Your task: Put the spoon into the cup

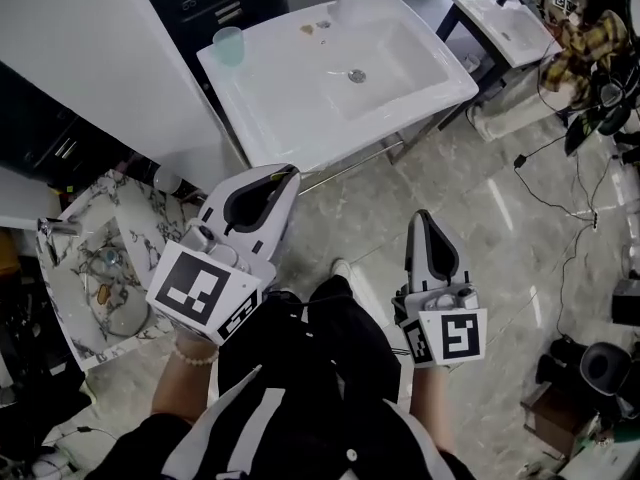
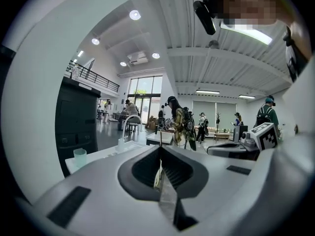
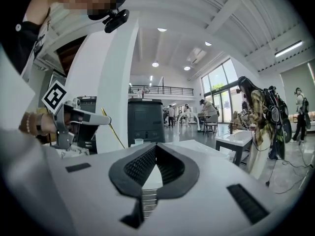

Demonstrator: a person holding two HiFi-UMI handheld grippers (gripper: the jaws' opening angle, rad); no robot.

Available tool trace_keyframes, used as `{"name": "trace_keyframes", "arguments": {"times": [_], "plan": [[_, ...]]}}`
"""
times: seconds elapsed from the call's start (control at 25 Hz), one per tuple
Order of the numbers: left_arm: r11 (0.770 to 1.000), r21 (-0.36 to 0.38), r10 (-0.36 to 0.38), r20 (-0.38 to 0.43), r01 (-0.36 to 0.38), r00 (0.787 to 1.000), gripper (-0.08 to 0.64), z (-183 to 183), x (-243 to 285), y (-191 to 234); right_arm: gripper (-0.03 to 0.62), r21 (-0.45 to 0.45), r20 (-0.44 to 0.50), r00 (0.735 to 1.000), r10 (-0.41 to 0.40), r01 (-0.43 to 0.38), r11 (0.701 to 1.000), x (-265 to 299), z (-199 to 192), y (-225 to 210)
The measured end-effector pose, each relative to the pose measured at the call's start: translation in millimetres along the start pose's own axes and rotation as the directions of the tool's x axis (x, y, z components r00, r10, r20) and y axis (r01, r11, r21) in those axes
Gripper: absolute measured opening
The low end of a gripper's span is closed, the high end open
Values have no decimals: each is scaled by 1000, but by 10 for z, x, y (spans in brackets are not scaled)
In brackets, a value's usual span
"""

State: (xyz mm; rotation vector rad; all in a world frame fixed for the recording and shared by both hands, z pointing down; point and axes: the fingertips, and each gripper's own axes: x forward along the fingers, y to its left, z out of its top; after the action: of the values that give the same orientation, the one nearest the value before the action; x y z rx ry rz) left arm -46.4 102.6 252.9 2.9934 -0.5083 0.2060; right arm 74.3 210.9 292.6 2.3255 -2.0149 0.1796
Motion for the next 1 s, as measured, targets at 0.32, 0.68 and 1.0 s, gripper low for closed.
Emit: {"name": "trace_keyframes", "arguments": {"times": [0.32,0.68,1.0], "plan": [[987,-23,162,17,-162,987,6,90,175,35,0,-60,-8,985,171,-171,983,358,82,-243],[934,-50,355,39,-353,934,6,109,195,52,0,-103,-12,931,365,-364,926,691,133,-354],[882,-65,469,42,-466,882,5,70,123,56,0,-121,-14,870,493,-490,863,891,135,-267]]}}
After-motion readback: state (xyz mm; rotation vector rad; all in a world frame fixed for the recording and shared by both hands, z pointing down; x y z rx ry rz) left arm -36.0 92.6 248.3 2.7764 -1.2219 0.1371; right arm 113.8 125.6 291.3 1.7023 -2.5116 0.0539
